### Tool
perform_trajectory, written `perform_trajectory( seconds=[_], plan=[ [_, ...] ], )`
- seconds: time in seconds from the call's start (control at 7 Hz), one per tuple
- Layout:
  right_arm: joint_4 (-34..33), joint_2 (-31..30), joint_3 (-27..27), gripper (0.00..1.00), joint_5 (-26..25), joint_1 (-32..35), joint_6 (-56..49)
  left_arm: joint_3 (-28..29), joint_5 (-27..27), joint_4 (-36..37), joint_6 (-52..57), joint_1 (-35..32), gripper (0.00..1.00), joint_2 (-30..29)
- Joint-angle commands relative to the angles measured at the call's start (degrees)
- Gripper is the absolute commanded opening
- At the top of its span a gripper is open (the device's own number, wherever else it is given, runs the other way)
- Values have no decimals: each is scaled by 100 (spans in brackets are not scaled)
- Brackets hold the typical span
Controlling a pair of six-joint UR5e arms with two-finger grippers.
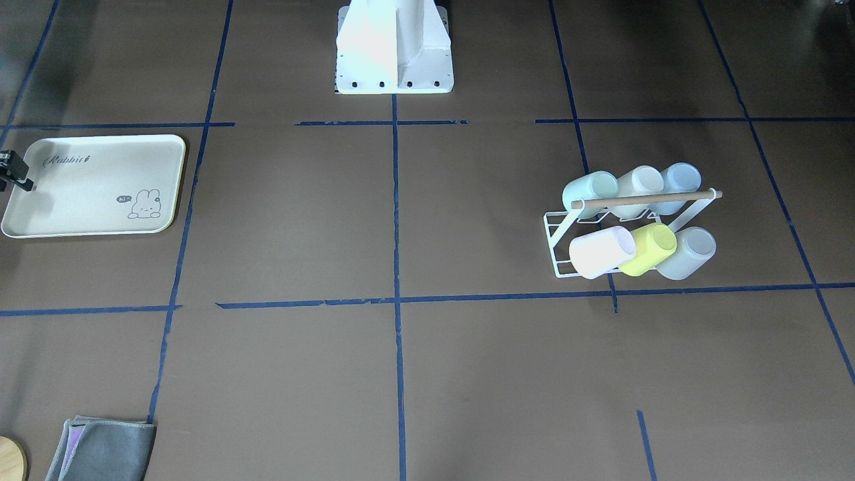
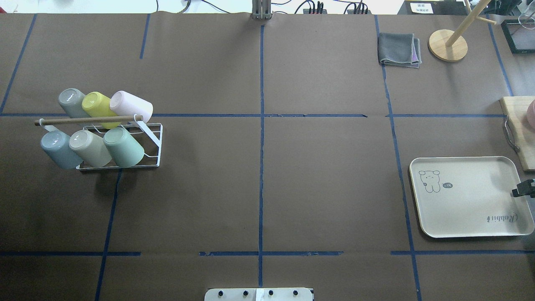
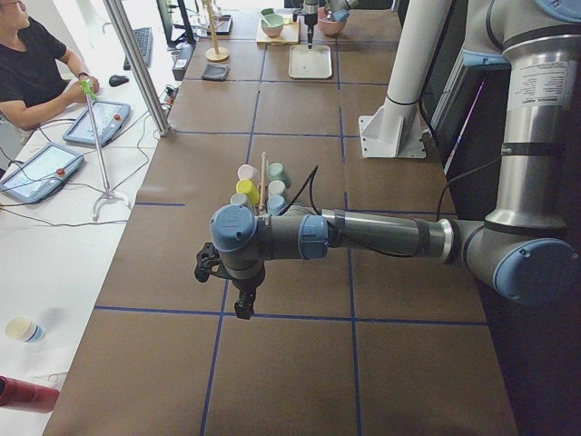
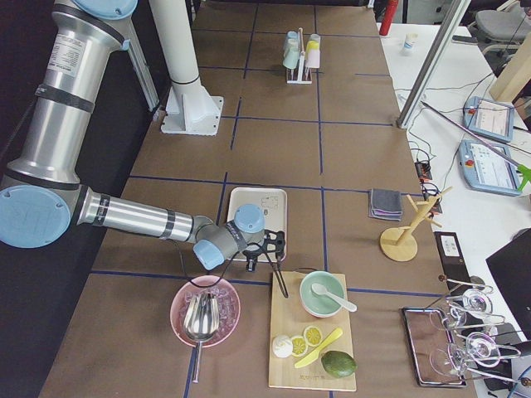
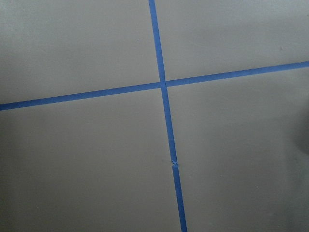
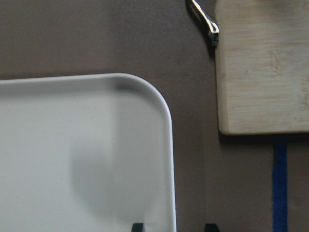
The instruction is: Pick up and place green cup on tray
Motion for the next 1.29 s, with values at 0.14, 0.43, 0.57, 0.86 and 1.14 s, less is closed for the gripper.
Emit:
perform_trajectory(
  seconds=[0.14,0.43,0.57,0.86,1.14],
  plan=[
    [-1,13,1,32,-55,11,0,0,-9,0,-9,0,100,-9],
    [-1,57,-8,32,-116,2,9,0,-9,8,-9,0,100,-9],
    [-10,66,-8,33,-117,-7,0,0,-9,9,-9,0,100,0],
    [-10,66,-8,32,-117,-7,9,0,-9,9,-9,0,100,0],
    [-19,75,-17,32,-117,-15,0,0,-9,8,-9,0,100,0]
  ],
)
